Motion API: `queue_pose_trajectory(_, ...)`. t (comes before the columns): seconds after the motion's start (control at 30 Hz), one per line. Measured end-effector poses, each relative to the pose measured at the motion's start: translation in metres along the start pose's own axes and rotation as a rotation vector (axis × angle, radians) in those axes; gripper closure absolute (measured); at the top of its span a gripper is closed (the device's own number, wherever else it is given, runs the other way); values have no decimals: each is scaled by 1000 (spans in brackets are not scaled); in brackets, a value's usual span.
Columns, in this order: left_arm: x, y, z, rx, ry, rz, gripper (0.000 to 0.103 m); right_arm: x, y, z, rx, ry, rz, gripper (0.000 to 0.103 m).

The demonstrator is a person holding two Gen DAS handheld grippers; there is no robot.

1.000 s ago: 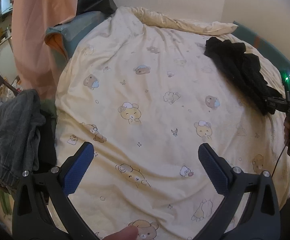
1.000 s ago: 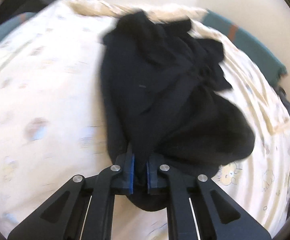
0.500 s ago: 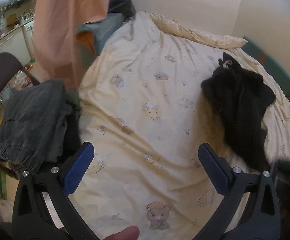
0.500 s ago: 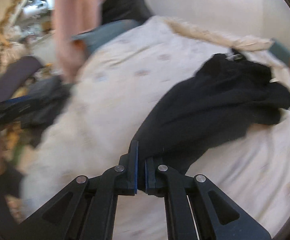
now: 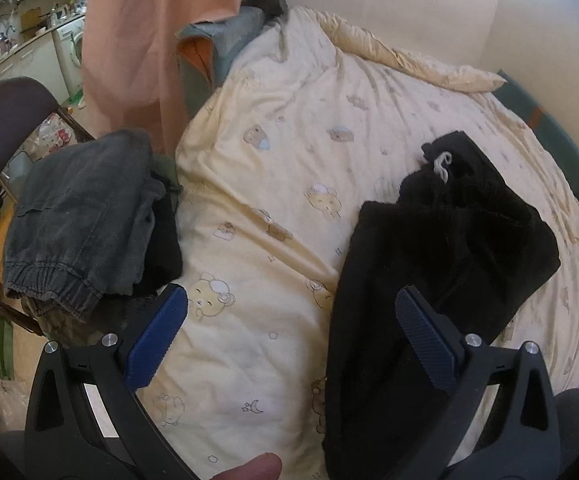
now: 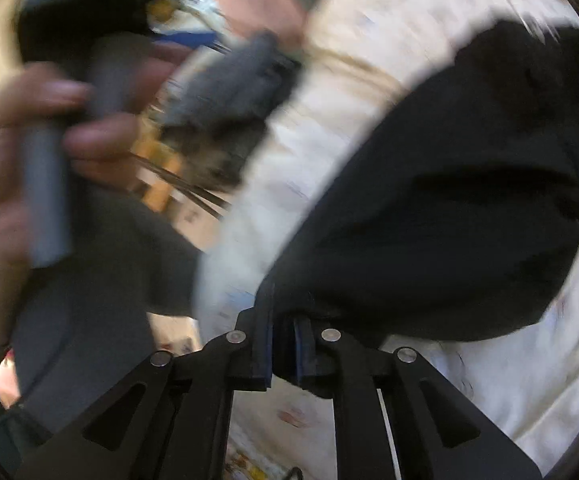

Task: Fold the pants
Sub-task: 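Lift the black pants with the right gripper and shake them out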

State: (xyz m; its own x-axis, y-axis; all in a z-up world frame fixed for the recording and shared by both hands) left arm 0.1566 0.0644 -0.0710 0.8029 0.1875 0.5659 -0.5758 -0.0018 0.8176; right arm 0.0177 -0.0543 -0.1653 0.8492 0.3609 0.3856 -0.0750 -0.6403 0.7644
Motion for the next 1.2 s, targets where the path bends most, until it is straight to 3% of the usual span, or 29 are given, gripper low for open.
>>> queue_pose_trajectory(0.07,-1,-3,4,0,-4,-7,0,0,-5,6,-49,-8,-32,73)
queue_pose_trajectory(0.13,-3,-5,6,-4,3,-15,0,-1,3,13,-81,-19,-51,31)
queue_pose_trajectory(0.17,-3,-6,7,-4,5,-19,0,-1,10,14,-71,-38,-56,25)
queue_pose_trajectory(0.33,-5,-11,4,-6,40,-41,0,20,49,32,-5,-109,-22,24)
queue_pose_trajectory(0.47,-4,-18,5,-12,68,-57,0,78,83,73,-36,-200,110,24)
queue_pose_trajectory(0.6,-4,-24,4,15,63,-59,0,141,84,125,-227,-285,197,23)
queue_pose_trajectory(0.8,-6,-35,0,32,67,-89,0,186,33,191,-423,-356,147,24)
queue_pose_trajectory(0.87,-5,-36,-2,39,65,-84,0,187,19,203,-432,-366,118,31)
queue_pose_trajectory(0.9,-4,-36,-2,44,65,-82,0,186,18,204,-419,-358,123,62)
queue_pose_trajectory(0.93,-4,-37,-2,44,66,-82,0,185,21,202,-414,-337,130,87)
queue_pose_trajectory(1.0,-3,-39,-1,41,72,-85,0,185,31,195,-397,-285,166,101)
queue_pose_trajectory(1.1,-2,-40,3,33,66,-85,0,184,76,181,-395,-175,239,101)
queue_pose_trajectory(1.2,-2,-40,11,24,52,-81,0,168,150,187,-426,-168,325,101)
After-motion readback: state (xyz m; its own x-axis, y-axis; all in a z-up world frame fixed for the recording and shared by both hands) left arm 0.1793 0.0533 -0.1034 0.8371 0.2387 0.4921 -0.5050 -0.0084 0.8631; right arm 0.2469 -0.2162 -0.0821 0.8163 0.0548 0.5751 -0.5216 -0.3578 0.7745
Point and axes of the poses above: each gripper's, at about its wrist camera, not at the fingertips, and y roughly against the way its jaws point, z to its right, x to its top, the point moved 7 cm from there along -y, roughly the way its jaws point, and after that the axes turned 1 degree about y, right-handed, at the moved point
